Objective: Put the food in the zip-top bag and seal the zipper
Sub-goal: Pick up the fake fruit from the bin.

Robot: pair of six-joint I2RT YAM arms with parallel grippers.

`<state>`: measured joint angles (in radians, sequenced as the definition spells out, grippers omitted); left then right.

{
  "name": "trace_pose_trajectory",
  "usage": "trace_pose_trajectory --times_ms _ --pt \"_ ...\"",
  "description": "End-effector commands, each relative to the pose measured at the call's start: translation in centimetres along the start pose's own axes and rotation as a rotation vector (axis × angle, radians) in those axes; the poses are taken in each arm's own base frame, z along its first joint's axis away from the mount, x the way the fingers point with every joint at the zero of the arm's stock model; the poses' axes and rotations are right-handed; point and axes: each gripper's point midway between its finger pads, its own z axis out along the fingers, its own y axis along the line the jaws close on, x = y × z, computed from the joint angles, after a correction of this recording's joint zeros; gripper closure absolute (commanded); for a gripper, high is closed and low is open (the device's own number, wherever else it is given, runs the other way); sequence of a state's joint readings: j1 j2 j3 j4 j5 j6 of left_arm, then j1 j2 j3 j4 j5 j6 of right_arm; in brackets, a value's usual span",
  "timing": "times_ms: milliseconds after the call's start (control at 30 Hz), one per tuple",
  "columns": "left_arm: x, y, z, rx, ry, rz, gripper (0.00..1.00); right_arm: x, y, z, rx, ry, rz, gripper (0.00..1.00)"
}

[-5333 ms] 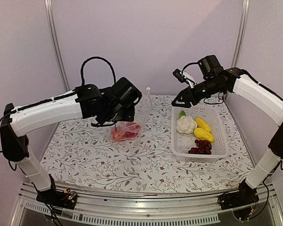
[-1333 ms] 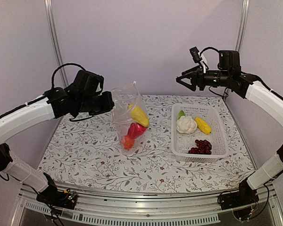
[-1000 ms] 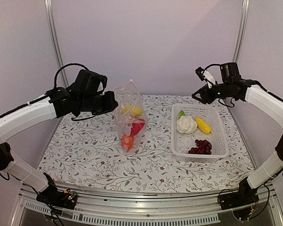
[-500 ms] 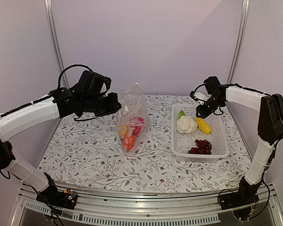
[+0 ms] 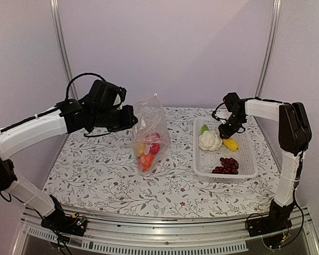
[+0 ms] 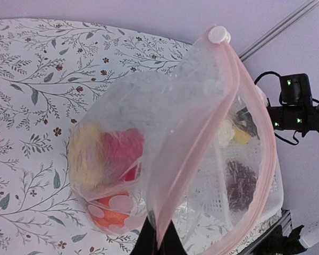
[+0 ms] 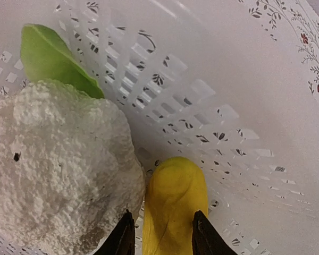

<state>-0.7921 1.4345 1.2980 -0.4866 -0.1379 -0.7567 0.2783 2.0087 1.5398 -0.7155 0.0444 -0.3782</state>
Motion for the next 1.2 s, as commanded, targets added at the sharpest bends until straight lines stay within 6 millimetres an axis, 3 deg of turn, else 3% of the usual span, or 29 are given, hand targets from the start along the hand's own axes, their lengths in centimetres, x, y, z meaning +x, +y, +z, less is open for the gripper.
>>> trace_pose_trajectory --times_ms 0,233,333,500,633,733,900,1067,1167 --pt "0.2 -1.2 -0.2 0.025 0.009 0.011 1.0 0.5 -0.8 1.7 0.031 0.04 0.015 0.64" --pt "0.4 -1.4 -0.1 0.029 0.017 0.014 1.0 1.4 -1.8 3.1 0.07 0.082 0.023 0.62" --pt "0.5 -1.5 0.0 0.032 0.02 0.015 1.0 1.8 -1.9 3.2 0.068 0.09 0.025 0.67" --pt "0.4 -1.6 0.1 0.034 0.021 0.017 0.99 0.4 -2.1 0.6 0.063 0.018 0.041 0.81" --pt "0.5 -1.8 0.3 0.038 0.026 0.019 0.99 -2.2 -2.1 -4.3 0.042 -0.114 0.055 0.81" --pt "0.4 -2.1 0.4 0.042 0.027 0.022 0.99 -4.7 -0.3 -8.5 -0.075 -0.258 0.052 0.86" --pt "0.3 -2.4 0.8 0.047 0.031 0.025 0.99 -7.8 3.7 -16.8 -0.313 -0.518 0.021 1.0" --pt "0.1 -2.8 1.0 0.056 0.032 0.028 0.99 -10.4 7.5 -25.4 -0.499 -0.753 0.002 1.0" --pt "-0.2 -3.0 1.0 0.06 0.029 0.029 0.99 -11.3 11.9 -28.8 -0.6 -0.816 -0.067 1.0"
